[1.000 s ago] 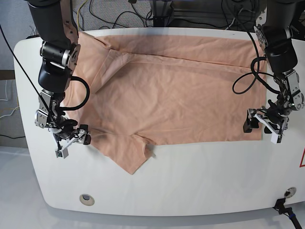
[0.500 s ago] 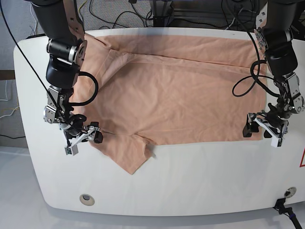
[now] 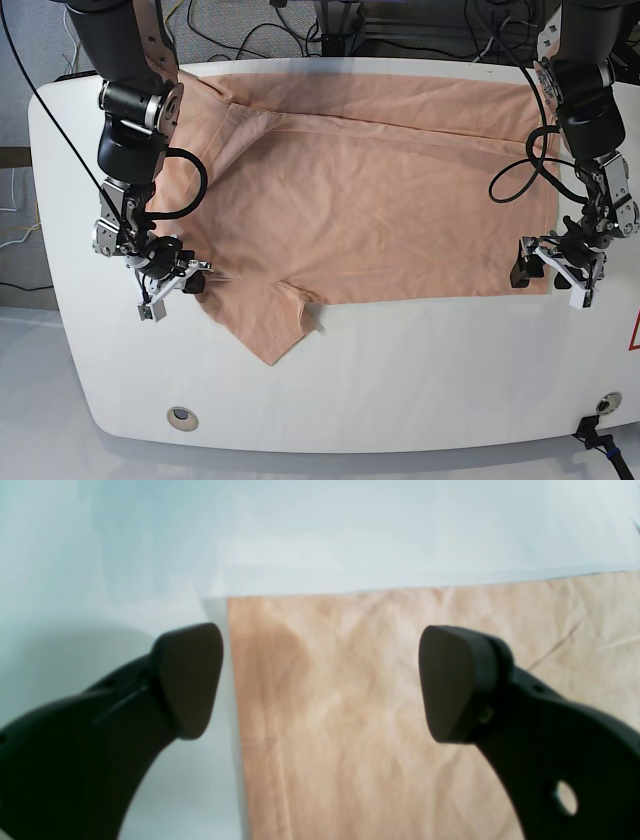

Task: Fold the T-shirt properly
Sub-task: 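Move both grippers to the opposite shirt edge and grasp it, then lift the grasped shirt edge with both grippers and fold it over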

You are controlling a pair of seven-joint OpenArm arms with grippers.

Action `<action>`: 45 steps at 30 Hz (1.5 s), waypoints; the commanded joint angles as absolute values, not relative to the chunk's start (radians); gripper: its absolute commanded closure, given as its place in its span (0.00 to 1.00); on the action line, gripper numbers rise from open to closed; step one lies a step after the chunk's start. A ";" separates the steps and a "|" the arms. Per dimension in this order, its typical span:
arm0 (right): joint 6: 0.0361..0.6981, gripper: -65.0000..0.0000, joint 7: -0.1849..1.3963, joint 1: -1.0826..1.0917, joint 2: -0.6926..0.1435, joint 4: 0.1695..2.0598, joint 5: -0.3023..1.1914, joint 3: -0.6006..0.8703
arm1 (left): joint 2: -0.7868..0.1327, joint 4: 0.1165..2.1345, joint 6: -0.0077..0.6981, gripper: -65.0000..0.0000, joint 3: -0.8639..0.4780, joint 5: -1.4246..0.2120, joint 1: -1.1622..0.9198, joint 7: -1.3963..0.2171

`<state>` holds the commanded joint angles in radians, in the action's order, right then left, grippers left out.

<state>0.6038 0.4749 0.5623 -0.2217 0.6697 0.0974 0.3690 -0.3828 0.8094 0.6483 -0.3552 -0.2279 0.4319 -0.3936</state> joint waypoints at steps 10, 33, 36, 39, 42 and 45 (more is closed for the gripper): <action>0.608 1.00 0.473 0.562 -0.222 0.670 0.097 0.369 | -0.378 0.702 0.602 0.10 -0.354 -0.153 0.467 -0.381; 0.610 1.00 0.473 0.559 -0.222 0.670 0.097 0.369 | -0.306 0.622 0.605 0.48 -0.352 -0.156 0.472 -0.311; 0.610 1.00 0.473 0.559 -0.222 0.670 0.097 0.369 | -0.306 0.622 0.605 0.60 -0.354 -0.156 0.472 -0.311; 0.610 1.00 0.473 0.559 -0.222 0.670 0.097 0.369 | -0.308 0.644 0.605 0.68 -0.357 -0.156 0.472 -0.311; 0.610 1.00 0.472 0.559 -0.220 0.670 0.097 0.369 | -0.308 0.685 0.605 0.76 -0.358 -0.156 0.470 -0.311; 0.610 1.00 0.472 0.561 -0.220 0.671 0.097 0.369 | -0.308 0.700 0.605 0.96 -0.358 -0.156 0.470 -0.311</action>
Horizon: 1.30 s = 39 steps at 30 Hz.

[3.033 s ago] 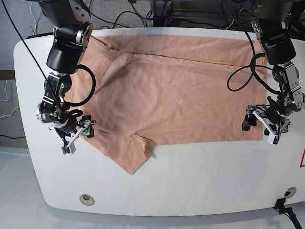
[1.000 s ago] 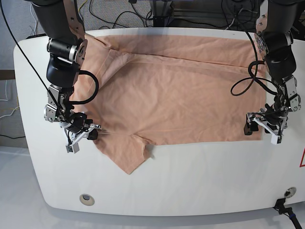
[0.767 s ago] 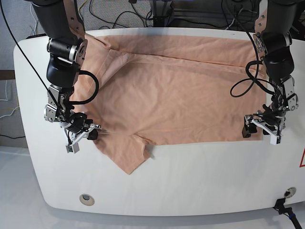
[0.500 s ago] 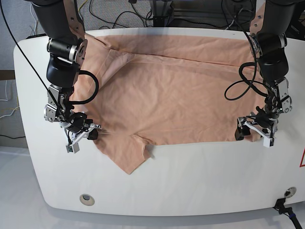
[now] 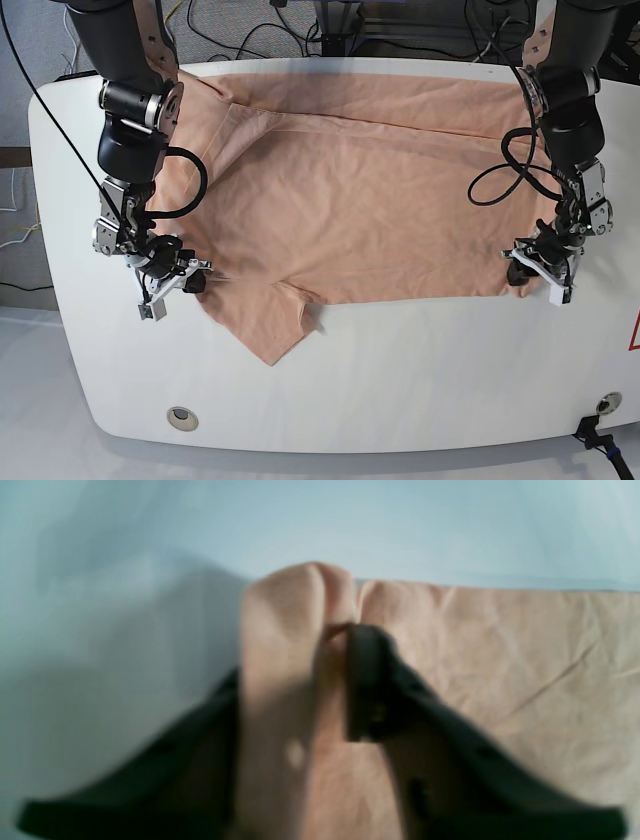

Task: Fold the T-shirt properly
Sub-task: 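Lift the grasped shirt edge with both grippers and fold it over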

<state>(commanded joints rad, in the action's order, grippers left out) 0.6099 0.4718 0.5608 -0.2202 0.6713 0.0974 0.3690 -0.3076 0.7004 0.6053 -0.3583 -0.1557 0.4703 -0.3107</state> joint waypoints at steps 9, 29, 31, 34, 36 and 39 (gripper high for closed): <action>0.610 1.00 0.484 0.541 -0.216 0.780 0.099 0.369 | -0.311 0.702 0.605 1.00 -0.360 -0.156 0.470 -0.311; 0.611 1.00 0.935 0.277 -0.214 1.472 0.108 0.369 | -0.325 1.145 0.605 1.00 -0.360 -0.156 0.183 -0.317; 0.611 1.00 1.003 0.242 -0.214 1.554 0.108 0.369 | -0.332 1.179 0.605 1.00 -0.360 -0.156 0.143 -0.317; 0.611 1.00 1.079 0.185 -0.214 1.666 0.108 0.369 | -0.334 1.224 0.605 1.00 -0.360 -0.156 0.094 -0.317; 0.611 1.00 1.129 0.151 -0.213 1.730 0.110 0.369 | -0.338 1.253 0.605 1.00 -0.360 -0.156 0.061 -0.317; 0.611 1.00 1.196 0.114 -0.213 1.799 0.110 0.369 | -0.357 1.288 0.605 1.00 -0.361 -0.156 0.016 -0.317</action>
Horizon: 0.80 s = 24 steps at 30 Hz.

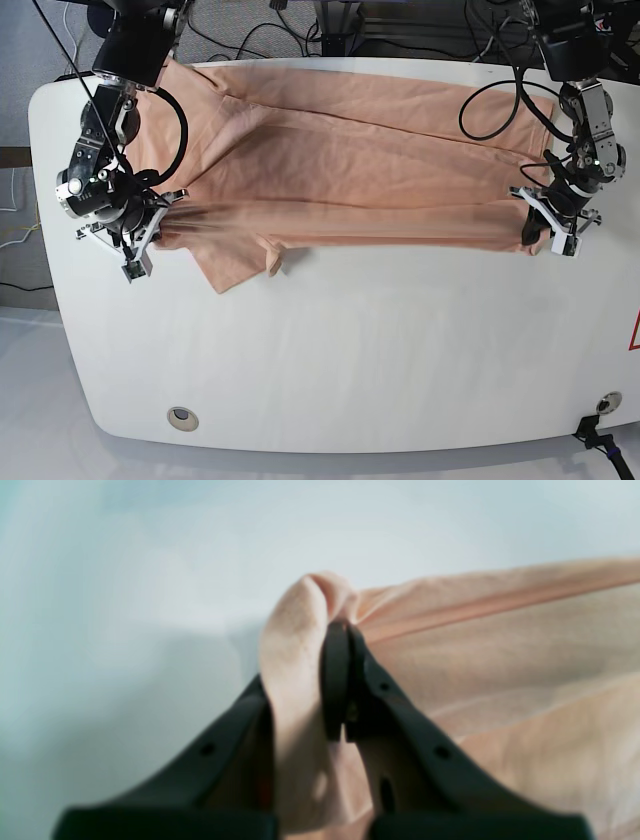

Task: Fold the T-shirt properly
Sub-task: 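Lift the grasped shirt edge with both grippers and fold it over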

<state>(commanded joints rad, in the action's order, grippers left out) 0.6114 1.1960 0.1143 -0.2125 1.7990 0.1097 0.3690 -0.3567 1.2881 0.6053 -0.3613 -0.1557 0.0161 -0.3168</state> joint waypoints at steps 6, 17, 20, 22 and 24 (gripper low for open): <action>0.611 1.00 1.310 0.035 -0.213 1.871 0.110 0.369 | -0.375 1.391 0.607 1.00 -0.361 -0.156 -0.087 -0.383; 0.611 0.54 1.319 -0.082 -0.186 1.910 0.110 0.369 | -0.381 1.411 0.607 1.00 -0.361 -0.153 -0.162 -0.384; 0.611 0.49 1.317 -0.079 -0.186 1.910 0.110 0.369 | -0.395 1.411 0.607 0.93 -0.361 -0.153 -0.162 -0.384; 0.611 0.49 1.313 -0.070 -0.186 1.911 0.110 0.369 | -0.395 1.412 0.607 0.85 -0.360 -0.153 -0.157 -0.384; 0.622 0.49 1.313 -0.038 -0.186 1.913 0.110 0.369 | -0.397 1.412 0.607 0.78 -0.360 -0.153 -0.156 -0.384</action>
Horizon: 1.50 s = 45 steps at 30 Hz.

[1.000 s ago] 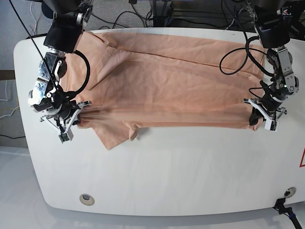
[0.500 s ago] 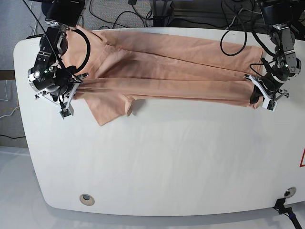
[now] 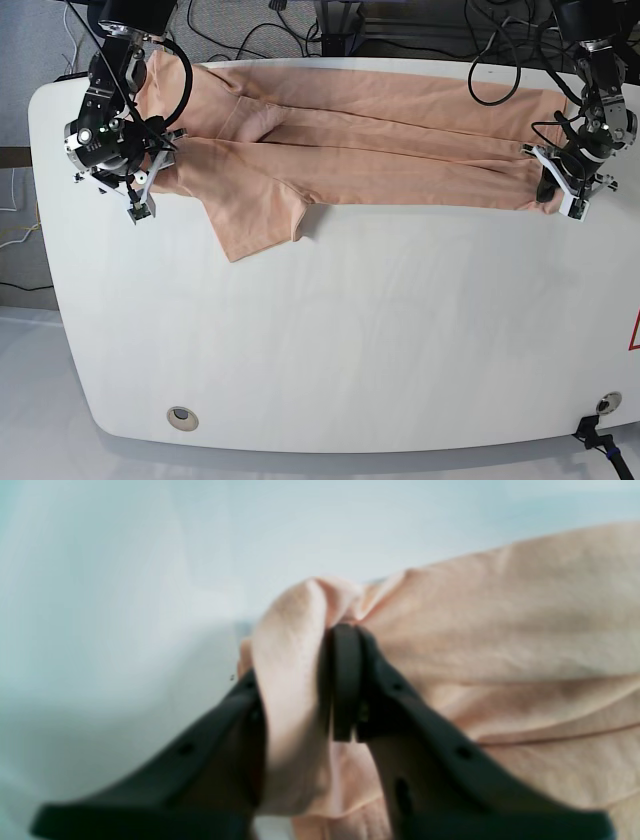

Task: Fold the T-shirt properly
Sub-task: 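Lift the grasped shirt edge with both grippers and fold it over, then release the shirt and move the right gripper toward the sleeve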

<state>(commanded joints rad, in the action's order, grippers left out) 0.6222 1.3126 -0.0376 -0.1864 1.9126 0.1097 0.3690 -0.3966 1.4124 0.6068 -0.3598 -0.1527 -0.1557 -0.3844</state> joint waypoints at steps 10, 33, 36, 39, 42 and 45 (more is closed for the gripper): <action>0.665 0.49 1.231 0.084 -0.151 1.879 0.108 0.369 | -0.455 1.420 0.605 0.49 -0.475 -0.153 -0.116 -0.384; 0.665 0.49 0.970 0.262 -0.101 1.377 0.110 0.371 | -0.306 1.600 0.607 0.49 -0.498 -0.156 -0.197 -0.453; 0.665 0.49 0.969 0.262 -0.085 1.372 0.110 0.371 | -0.297 1.600 0.607 0.49 -0.496 -0.156 -0.197 -0.467; 0.665 0.49 0.974 0.262 -0.065 1.372 0.110 0.371 | -0.289 1.600 0.607 0.49 -0.481 -0.156 -0.194 -0.467; 0.665 0.49 0.975 0.259 -0.035 1.372 0.110 0.371 | -0.286 1.600 0.607 0.49 -0.473 -0.156 -0.191 -0.469; 0.665 0.49 0.975 0.255 -0.025 1.372 0.110 0.371 | -0.285 1.600 0.607 0.49 -0.464 -0.156 -0.191 -0.470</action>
<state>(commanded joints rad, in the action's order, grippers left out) 0.6651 0.9751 0.2555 -0.0253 1.3725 0.1097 0.3705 -0.2846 1.5996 0.6068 -0.4641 -0.1557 -0.1910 -0.4703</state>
